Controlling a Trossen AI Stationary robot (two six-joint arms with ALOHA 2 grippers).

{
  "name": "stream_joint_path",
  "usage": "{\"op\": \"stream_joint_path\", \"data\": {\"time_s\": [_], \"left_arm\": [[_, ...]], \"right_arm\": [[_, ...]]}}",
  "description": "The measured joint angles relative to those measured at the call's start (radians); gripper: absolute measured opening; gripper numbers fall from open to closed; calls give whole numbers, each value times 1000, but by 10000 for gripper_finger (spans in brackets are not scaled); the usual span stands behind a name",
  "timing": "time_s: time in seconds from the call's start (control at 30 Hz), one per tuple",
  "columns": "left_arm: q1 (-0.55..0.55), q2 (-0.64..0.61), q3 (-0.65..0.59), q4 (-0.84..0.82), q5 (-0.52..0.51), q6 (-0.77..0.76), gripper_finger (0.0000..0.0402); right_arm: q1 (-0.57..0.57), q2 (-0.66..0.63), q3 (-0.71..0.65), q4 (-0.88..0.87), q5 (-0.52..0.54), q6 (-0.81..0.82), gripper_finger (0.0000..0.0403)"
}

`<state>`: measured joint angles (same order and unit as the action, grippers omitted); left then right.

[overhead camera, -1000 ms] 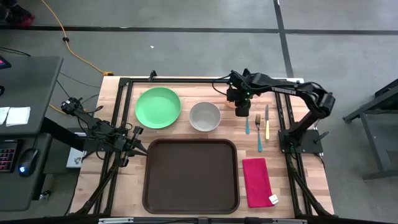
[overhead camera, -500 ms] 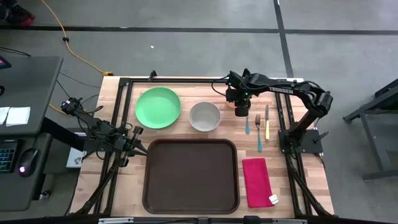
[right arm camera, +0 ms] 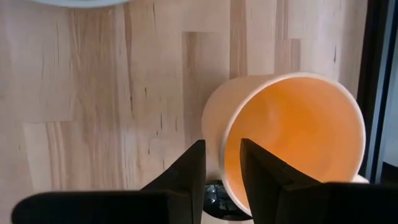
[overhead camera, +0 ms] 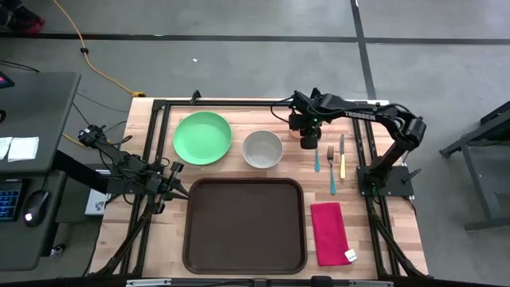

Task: Set up tray
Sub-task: Put the light orange mug on the top left of the brown tray

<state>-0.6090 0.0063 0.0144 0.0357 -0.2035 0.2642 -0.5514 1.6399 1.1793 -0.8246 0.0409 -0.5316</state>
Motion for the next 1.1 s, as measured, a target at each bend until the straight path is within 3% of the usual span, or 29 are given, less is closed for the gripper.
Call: {"op": "stream_joint_path", "data": {"time_s": [0.4, 0.97, 1.1], "left_arm": [[0, 0, 0, 0, 0, 0, 72], [0, 0, 0, 0, 0, 0, 72], [0, 0, 0, 0, 0, 0, 72]], "right_arm": [[-5, 2, 0, 3, 3, 11, 76], [-5, 3, 0, 3, -15, 34, 4], [-5, 3, 0, 2, -15, 39, 2]]}}
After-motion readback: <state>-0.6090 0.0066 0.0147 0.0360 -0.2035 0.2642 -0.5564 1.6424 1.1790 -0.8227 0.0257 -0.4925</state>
